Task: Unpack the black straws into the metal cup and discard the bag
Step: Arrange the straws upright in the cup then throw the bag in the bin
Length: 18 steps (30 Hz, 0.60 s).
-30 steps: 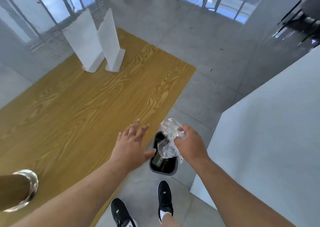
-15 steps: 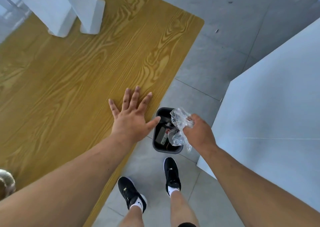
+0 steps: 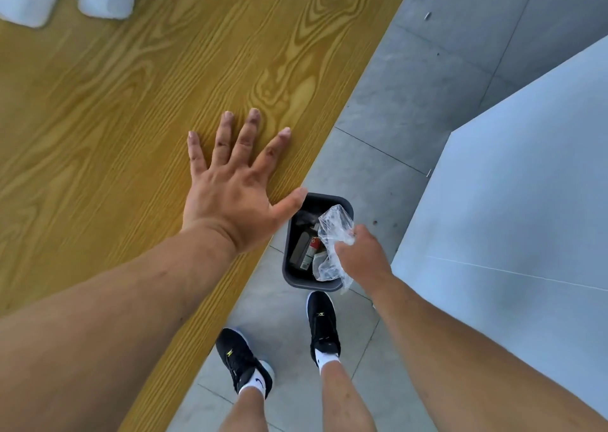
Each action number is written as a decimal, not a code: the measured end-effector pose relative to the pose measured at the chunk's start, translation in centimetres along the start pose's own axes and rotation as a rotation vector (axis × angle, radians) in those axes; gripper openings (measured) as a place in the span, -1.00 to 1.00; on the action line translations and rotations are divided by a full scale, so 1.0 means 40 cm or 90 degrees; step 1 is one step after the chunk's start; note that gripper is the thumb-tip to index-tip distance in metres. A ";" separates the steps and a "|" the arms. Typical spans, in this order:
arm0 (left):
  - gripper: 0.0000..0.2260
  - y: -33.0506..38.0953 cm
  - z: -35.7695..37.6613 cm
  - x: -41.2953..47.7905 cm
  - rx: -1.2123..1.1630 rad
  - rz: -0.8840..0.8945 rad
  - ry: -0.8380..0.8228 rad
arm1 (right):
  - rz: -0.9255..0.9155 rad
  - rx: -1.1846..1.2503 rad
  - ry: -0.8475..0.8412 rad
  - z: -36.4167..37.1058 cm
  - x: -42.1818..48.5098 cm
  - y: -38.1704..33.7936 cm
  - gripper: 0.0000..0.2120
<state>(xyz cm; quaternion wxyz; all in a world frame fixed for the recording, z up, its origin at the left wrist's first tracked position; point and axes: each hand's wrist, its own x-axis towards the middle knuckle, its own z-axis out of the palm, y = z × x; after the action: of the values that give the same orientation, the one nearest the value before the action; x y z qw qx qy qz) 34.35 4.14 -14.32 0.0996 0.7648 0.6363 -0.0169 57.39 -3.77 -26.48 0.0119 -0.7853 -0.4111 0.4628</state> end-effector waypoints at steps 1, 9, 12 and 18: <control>-0.23 0.000 0.000 0.000 0.000 0.000 0.000 | 0.018 0.004 -0.006 0.010 0.016 0.005 -0.78; -0.25 0.003 -0.008 -0.002 0.000 -0.003 -0.011 | 0.075 -0.040 0.009 0.073 0.126 0.004 -0.55; -0.26 0.005 -0.010 -0.003 0.000 -0.003 -0.012 | 0.038 -0.103 0.014 0.090 0.150 0.007 -0.40; -0.26 0.006 -0.016 -0.005 -0.002 -0.003 -0.013 | -0.019 -0.144 -0.029 0.111 0.186 0.021 -0.54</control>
<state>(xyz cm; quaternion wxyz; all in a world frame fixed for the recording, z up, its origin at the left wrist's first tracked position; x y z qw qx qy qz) 34.49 4.03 -13.63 0.1073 0.7628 0.6372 -0.0240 56.38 -1.04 -34.70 -0.0792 -0.7649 -0.4722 0.4310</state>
